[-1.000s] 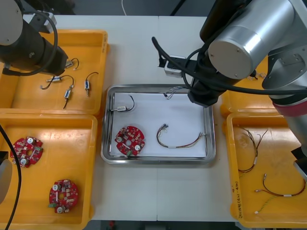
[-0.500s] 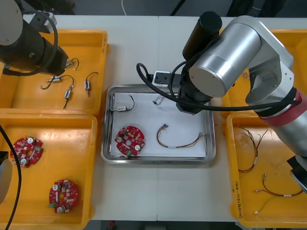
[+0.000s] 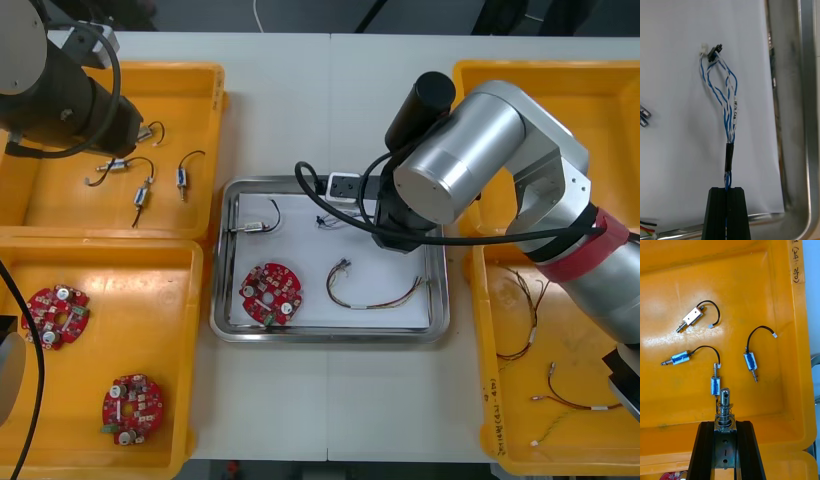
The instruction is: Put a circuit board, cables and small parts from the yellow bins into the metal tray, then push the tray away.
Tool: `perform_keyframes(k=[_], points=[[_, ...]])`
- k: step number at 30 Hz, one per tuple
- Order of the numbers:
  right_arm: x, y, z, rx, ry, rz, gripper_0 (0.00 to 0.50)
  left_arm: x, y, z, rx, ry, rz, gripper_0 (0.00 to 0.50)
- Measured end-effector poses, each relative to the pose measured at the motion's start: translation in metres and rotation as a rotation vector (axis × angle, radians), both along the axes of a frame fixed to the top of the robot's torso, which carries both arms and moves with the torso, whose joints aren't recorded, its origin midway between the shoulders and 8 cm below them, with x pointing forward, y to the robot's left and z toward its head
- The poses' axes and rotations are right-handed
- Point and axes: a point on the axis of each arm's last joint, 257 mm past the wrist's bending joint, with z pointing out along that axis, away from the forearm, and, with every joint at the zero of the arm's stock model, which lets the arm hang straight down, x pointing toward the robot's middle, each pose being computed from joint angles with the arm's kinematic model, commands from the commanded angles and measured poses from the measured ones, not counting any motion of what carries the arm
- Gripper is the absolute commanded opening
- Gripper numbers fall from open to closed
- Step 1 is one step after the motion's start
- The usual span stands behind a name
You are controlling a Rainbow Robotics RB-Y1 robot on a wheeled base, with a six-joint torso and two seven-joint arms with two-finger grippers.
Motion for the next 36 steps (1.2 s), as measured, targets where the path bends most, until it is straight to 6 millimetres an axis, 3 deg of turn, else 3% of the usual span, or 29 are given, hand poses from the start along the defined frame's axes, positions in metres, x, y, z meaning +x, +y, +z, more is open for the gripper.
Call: perform_keyframes(k=[5, 11, 13, 14, 15, 36], points=[[-0.002, -0.001, -0.017, -0.036, -0.002, 0.012, 0.000, 0.000, -0.001, 0.000, -0.001, -0.001, -0.002, 0.002], [-0.004, 0.000, -0.020, -0.038, 0.002, 0.017, 0.000, 0.000, -0.001, 0.001, -0.001, -0.003, -0.004, 0.001], [-0.004, 0.000, -0.021, -0.038, 0.003, 0.016, 0.144, 0.000, -0.001, 0.001, -0.001, -0.003, -0.004, 0.001], [-0.004, 0.000, -0.021, -0.039, 0.002, 0.016, 0.294, 0.000, -0.001, 0.001, -0.001, -0.003, -0.004, 0.002], [-0.004, -0.001, -0.021, -0.039, 0.001, 0.016, 0.498, 0.000, -0.001, 0.001, -0.001, -0.003, -0.004, 0.002], [0.001, -0.004, -0.016, -0.056, -0.014, 0.038, 0.500, -0.001, -0.004, 0.001, -0.006, -0.001, -0.013, 0.000]])
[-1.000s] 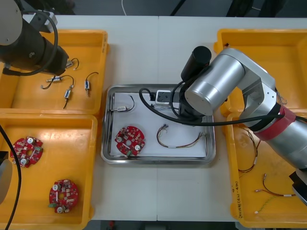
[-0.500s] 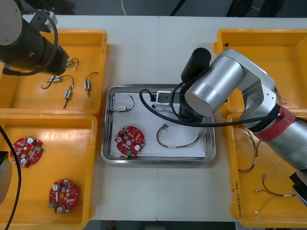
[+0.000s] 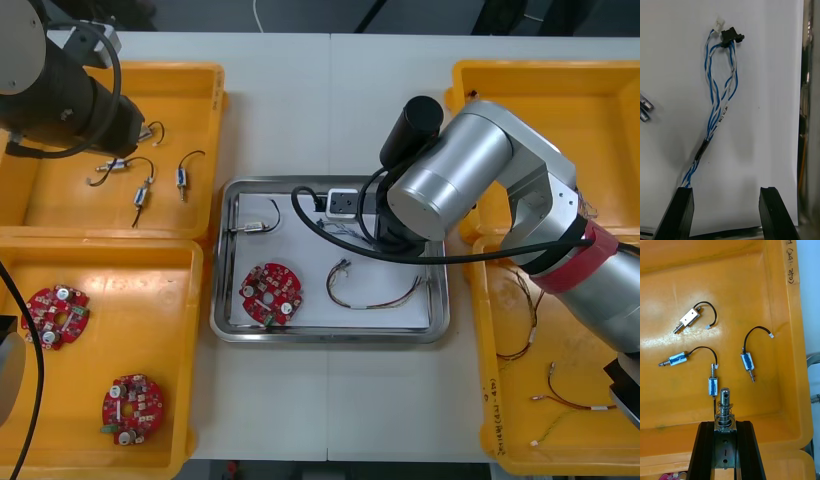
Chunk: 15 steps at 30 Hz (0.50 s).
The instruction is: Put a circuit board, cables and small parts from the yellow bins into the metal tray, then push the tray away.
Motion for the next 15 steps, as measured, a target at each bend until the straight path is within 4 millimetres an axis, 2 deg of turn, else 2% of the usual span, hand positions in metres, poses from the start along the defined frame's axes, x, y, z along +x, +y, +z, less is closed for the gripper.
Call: perform_keyframes(k=[2, 9, 15], points=[[0.000, -0.004, 0.002, -0.001, 0.007, -0.012, 0.500, 0.000, -0.002, 0.000, -0.003, 0.002, -0.005, 0.001], [-0.017, -0.038, 0.007, -0.048, 0.112, -0.108, 0.500, -0.001, -0.008, -0.002, -0.006, 0.009, -0.027, 0.000], [-0.033, -0.057, 0.028, -0.024, 0.207, -0.223, 0.500, -0.005, -0.026, -0.012, 0.014, 0.035, -0.081, 0.002]])
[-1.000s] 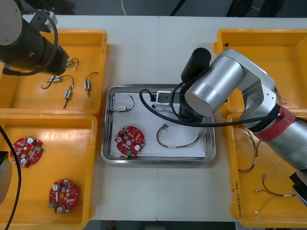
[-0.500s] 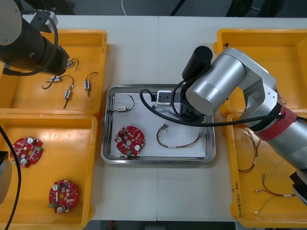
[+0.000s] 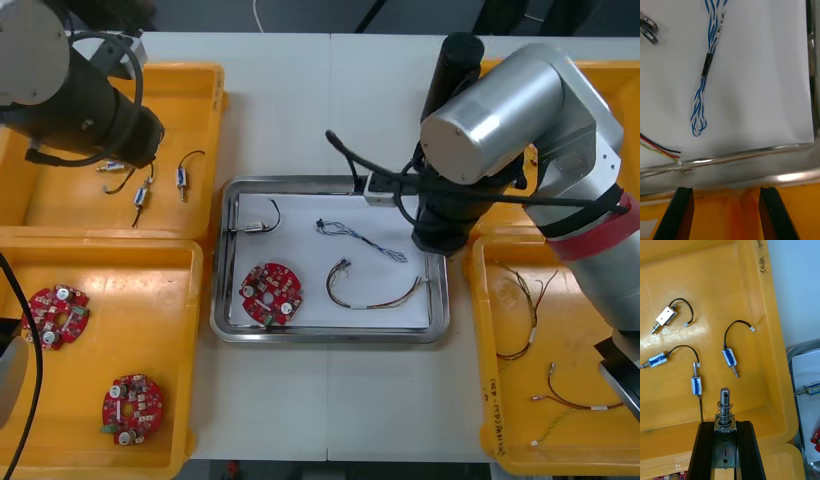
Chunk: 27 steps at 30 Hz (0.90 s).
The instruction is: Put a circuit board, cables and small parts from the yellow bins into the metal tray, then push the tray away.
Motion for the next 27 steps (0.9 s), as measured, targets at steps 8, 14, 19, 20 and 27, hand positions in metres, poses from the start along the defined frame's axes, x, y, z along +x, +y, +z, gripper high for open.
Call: perform_keyframes(k=[8, 14, 19, 20, 27], points=[[0.016, -0.003, 0.039, 0.177, -0.057, -0.223, 0.500, -0.004, -0.042, -0.013, 0.010, 0.027, -0.076, 0.000], [0.029, -0.021, 0.066, 0.335, -0.088, -0.440, 0.500, -0.008, -0.083, -0.017, -0.031, 0.041, -0.093, 0.001], [0.036, -0.033, 0.085, 0.427, -0.117, -0.558, 0.500, -0.012, -0.112, -0.027, -0.027, 0.072, -0.138, 0.000], [0.036, -0.036, 0.089, 0.440, -0.125, -0.574, 0.500, -0.013, -0.117, -0.030, -0.025, 0.079, -0.147, 0.001], [0.038, -0.069, 0.098, 0.523, -0.144, -0.735, 0.500, -0.003, -0.147, -0.054, -0.016, 0.083, -0.191, 0.002]])
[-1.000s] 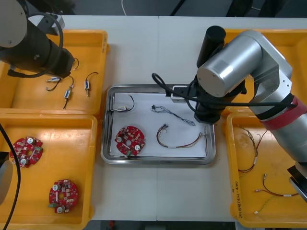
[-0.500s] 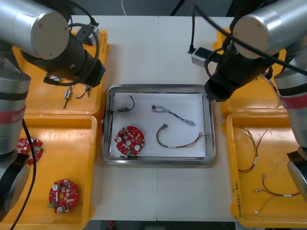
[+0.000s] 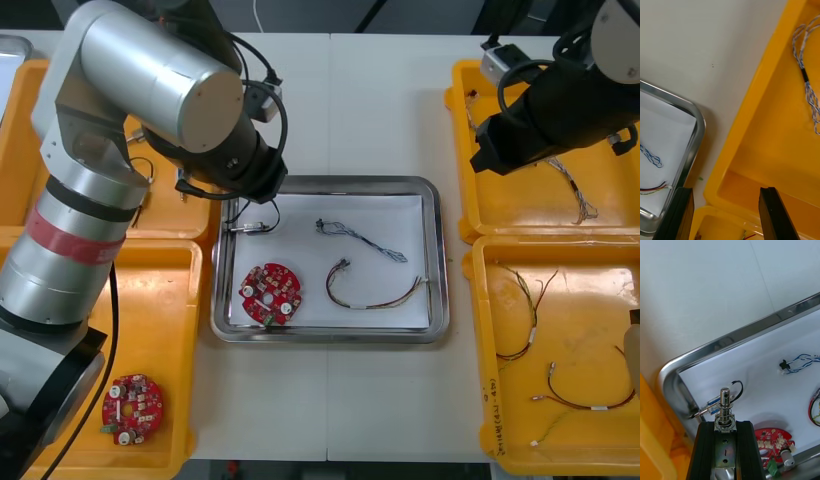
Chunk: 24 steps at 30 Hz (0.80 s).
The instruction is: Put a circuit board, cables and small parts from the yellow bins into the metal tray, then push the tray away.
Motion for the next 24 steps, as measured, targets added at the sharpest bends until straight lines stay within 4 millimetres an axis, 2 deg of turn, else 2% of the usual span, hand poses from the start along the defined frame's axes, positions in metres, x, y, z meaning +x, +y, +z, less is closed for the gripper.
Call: perform_keyframes(k=[4, 13, 24], points=[[-0.001, -0.025, 0.000, 0.027, -0.001, -0.059, 0.500, 0.004, -0.011, -0.014, 0.007, 0.005, -0.017, 0.001], [-0.009, -0.074, -0.006, 0.085, 0.002, -0.177, 0.500, 0.003, -0.024, -0.038, 0.044, 0.023, -0.049, 0.000], [-0.034, -0.118, -0.009, 0.069, -0.047, -0.255, 0.500, 0.005, -0.033, -0.059, 0.051, 0.027, -0.038, 0.001]])
